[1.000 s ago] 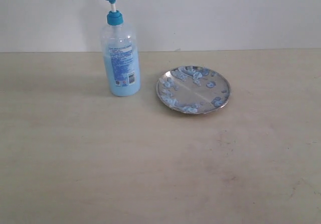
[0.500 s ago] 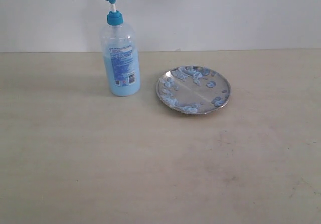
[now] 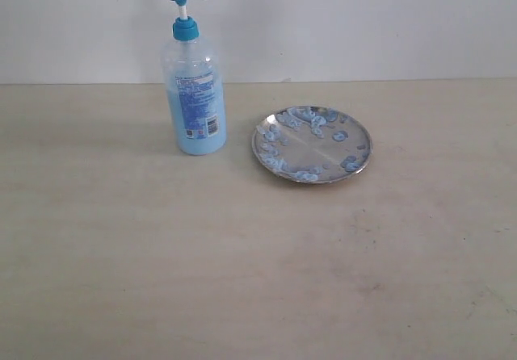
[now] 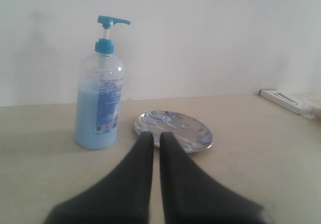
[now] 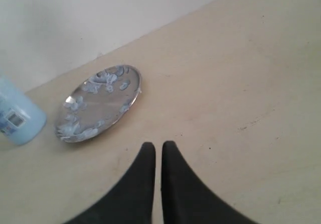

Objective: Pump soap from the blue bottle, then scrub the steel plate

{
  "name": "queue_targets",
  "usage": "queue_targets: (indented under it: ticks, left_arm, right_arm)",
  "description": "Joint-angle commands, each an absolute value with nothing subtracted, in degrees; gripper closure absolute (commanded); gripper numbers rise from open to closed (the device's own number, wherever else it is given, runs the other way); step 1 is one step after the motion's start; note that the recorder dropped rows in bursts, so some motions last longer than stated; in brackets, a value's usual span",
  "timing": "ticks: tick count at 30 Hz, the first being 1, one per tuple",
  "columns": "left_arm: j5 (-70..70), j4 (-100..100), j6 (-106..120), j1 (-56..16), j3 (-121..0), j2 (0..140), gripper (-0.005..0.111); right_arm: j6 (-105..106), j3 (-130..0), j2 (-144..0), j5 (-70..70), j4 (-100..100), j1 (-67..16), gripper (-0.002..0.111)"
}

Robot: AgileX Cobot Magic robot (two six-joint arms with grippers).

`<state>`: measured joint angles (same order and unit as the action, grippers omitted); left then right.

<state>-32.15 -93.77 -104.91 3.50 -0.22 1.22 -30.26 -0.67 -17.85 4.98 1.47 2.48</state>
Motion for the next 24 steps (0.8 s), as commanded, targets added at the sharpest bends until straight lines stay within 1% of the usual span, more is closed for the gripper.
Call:
queue_targets:
  ticks: [1,7,10,13,16,24]
  left_arm:
    - [-32.1,-93.8,-105.3,3.8,0.0,1.2,0.103]
    - [-33.2,-93.8,-105.3,3.8,0.0,1.2,0.103]
    - [-33.2,-93.8,-105.3,3.8,0.0,1.2,0.103]
    - [-33.6,-93.8,-105.3,3.8,0.0,1.2,0.103]
    - [-33.8,-94.3,-105.3,3.8,0.0,0.6,0.103]
    - [-34.4,-94.0,-105.3,3.8,0.0,0.4,0.103]
  right_arm:
    - [-37.6,-0.5,-17.9,6.8,1.5,2.9,0.109]
    - [-33.2,-0.5,-17.5,9.3,3.2,2.9,0.109]
    - [-23.4,-0.5,-11.4,10.8,6.3,2.9,0.109]
    - [-14.3,-0.5,-0.7,16.8,8.2,2.9,0.109]
    - [-13.9,-0.5,0.0,22.8,9.5,2.7,0.109]
    - [-12.5,0.0,0.0,21.3,9.2,2.1,0.109]
